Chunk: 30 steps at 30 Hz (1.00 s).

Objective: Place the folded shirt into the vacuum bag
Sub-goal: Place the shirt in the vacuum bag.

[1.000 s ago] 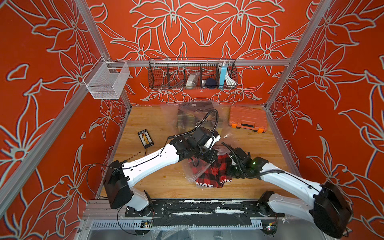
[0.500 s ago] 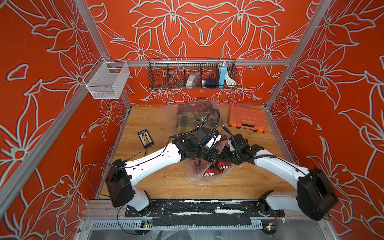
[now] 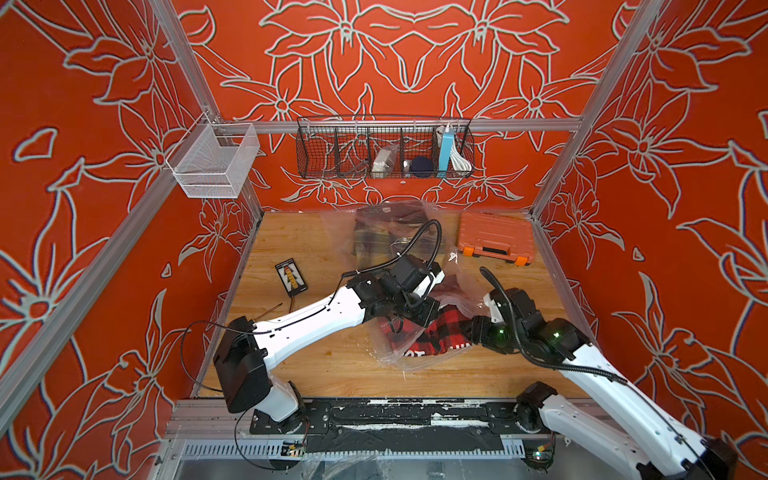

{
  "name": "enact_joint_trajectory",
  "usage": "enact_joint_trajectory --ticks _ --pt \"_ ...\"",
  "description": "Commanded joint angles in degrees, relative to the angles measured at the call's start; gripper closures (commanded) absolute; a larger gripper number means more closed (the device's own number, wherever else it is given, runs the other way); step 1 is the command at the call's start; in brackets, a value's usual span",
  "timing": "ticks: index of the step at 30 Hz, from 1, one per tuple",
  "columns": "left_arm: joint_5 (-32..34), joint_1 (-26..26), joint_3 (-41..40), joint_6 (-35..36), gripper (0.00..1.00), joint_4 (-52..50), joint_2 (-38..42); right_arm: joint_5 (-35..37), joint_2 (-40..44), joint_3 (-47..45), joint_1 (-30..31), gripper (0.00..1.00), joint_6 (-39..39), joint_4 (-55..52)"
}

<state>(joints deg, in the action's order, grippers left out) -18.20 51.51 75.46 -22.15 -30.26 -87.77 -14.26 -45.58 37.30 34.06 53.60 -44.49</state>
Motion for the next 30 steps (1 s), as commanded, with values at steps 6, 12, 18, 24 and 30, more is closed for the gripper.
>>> enact_joint_trajectory --ticks 6,12,18,24,30 --pt "-1.49 0.96 3.03 -0.66 1.0 2.14 -2.67 6.69 -1.76 -11.73 11.45 0.56 30.98 24.17" --pt "-1.5 1.8 3.42 -0.66 1.0 1.72 -2.88 8.1 -11.63 -13.45 11.59 0.55 37.41 34.69" --pt "-1.19 2.02 4.34 0.2 1.0 0.32 -2.49 8.82 -14.28 -15.69 11.81 0.51 41.54 34.91" --pt "-2.06 2.06 5.05 0.21 1.0 0.55 -2.66 13.21 -13.19 -17.94 11.77 0.55 43.2 33.9" --pt "-2.31 3.21 4.73 0.27 1.0 -0.56 -2.52 14.18 -23.01 -17.79 10.85 0.75 42.1 45.78"
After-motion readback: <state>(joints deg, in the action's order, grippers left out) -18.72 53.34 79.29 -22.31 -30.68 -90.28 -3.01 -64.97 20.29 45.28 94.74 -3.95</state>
